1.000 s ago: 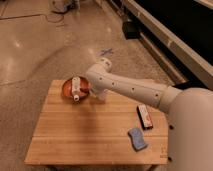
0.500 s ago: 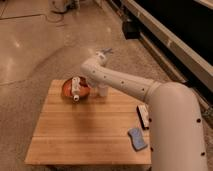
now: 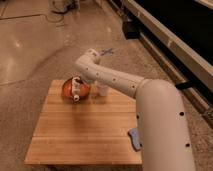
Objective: Place the pepper in the ceramic bowl
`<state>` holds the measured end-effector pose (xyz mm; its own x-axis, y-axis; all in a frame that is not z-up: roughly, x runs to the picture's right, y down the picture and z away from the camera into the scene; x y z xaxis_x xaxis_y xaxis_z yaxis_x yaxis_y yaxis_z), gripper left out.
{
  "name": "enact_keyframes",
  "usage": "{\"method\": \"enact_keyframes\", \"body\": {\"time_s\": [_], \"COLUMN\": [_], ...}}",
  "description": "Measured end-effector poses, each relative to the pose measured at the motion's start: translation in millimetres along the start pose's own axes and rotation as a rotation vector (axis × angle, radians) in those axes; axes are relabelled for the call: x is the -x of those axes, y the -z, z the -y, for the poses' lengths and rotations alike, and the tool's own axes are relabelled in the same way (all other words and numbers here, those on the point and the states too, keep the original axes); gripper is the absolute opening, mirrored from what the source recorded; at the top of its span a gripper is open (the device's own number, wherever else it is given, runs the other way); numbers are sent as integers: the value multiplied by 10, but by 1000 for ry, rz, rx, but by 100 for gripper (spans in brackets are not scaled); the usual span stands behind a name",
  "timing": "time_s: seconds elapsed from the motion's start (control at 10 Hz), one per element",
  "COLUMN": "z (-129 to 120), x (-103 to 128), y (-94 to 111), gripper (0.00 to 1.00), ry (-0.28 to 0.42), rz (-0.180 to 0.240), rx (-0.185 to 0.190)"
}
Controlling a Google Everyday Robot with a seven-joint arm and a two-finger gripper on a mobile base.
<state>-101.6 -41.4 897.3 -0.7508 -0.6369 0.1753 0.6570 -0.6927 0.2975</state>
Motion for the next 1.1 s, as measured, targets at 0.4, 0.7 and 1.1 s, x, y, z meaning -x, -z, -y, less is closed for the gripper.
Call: {"method": "enact_keyframes", "body": {"time_s": [0.4,0.7,1.1], "z": [93,264,455], "x": [-116,-206,-369], "y": [-121,-211,-236], "gripper": [0,0,0], "ry": [-11,5,53], "rz": [8,6,-2], "rx": [9,-4,-18]}}
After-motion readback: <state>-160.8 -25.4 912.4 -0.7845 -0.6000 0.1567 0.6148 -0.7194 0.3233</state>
